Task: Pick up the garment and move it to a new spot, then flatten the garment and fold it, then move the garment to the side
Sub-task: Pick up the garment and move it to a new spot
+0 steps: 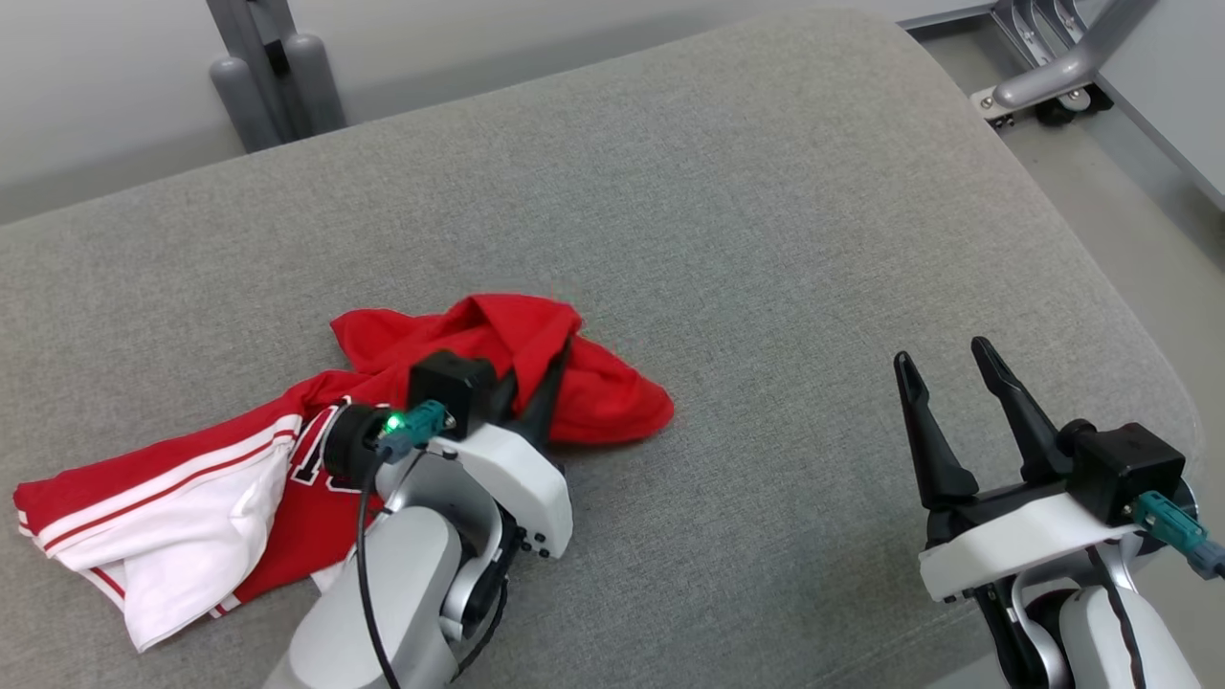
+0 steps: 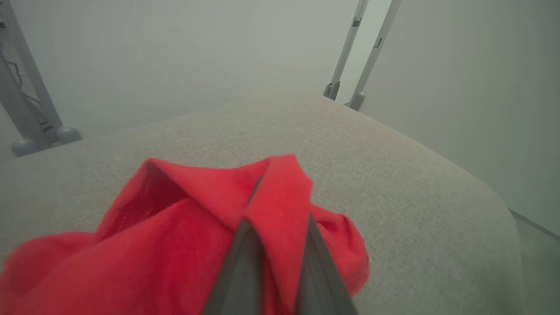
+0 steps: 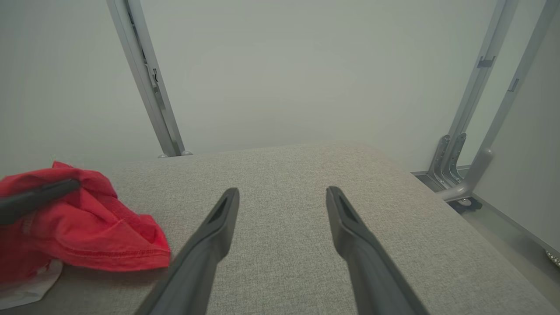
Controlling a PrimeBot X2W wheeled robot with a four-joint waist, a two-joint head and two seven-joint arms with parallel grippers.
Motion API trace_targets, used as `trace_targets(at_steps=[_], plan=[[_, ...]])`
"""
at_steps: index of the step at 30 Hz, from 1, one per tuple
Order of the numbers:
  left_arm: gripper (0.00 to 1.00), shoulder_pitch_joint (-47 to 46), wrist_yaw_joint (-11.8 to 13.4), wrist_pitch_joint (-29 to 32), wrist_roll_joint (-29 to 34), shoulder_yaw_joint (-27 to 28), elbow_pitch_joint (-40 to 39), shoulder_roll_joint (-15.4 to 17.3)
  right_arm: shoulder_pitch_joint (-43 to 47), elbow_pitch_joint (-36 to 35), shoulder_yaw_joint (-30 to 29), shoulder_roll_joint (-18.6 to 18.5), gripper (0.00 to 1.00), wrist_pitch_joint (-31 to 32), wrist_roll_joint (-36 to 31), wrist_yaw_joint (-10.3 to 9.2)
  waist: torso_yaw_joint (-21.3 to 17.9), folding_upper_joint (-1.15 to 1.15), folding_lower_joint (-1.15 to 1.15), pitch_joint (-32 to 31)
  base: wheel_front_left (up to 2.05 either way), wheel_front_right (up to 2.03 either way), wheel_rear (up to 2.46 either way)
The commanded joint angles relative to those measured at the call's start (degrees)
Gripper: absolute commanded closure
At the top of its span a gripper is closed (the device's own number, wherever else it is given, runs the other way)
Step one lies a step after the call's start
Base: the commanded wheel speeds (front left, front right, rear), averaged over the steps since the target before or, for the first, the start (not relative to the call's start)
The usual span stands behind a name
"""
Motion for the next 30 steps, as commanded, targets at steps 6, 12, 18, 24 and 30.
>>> trace_targets(at_steps=[6,12,18,24,30], plan=[[0.0,-1.95,-1.88,-4.35,-0.63,-2.8,4.58,-0.88,-0.04,1.07,-0.94,-0.31,0.0,-0.84,0.31,0.01,1.5,0.0,0.0,-0.63,0.0,0.0,0.0],[0.0,-0.18,-1.28,-7.54,-0.84,-3.58,0.9,-0.54,0.65,0.77,-2.41,-0.35,0.0,-0.38,-0.63,0.01,5.89,0.0,0.0,-2.46,0.0,0.0,0.0],[0.0,3.31,3.67,-8.44,-1.09,0.65,-5.05,3.6,1.13,0.01,-2.95,-0.35,0.0,0.19,-1.26,0.01,10.84,0.0,0.0,-3.81,0.0,0.0,0.0],[0.0,8.34,8.82,-8.83,-3.14,8.19,-11.07,9.59,1.78,-1.17,-3.91,-0.33,0.0,1.22,-2.24,0.01,15.73,0.0,0.0,-5.47,0.0,0.0,0.0],[0.0,13.33,12.15,-9.2,-4.67,13.46,-15.91,13.59,2.75,-1.56,-4.13,-0.33,0.0,2.04,-2.68,0.01,18.27,0.0,0.0,-7.27,0.0,0.0,0.0]])
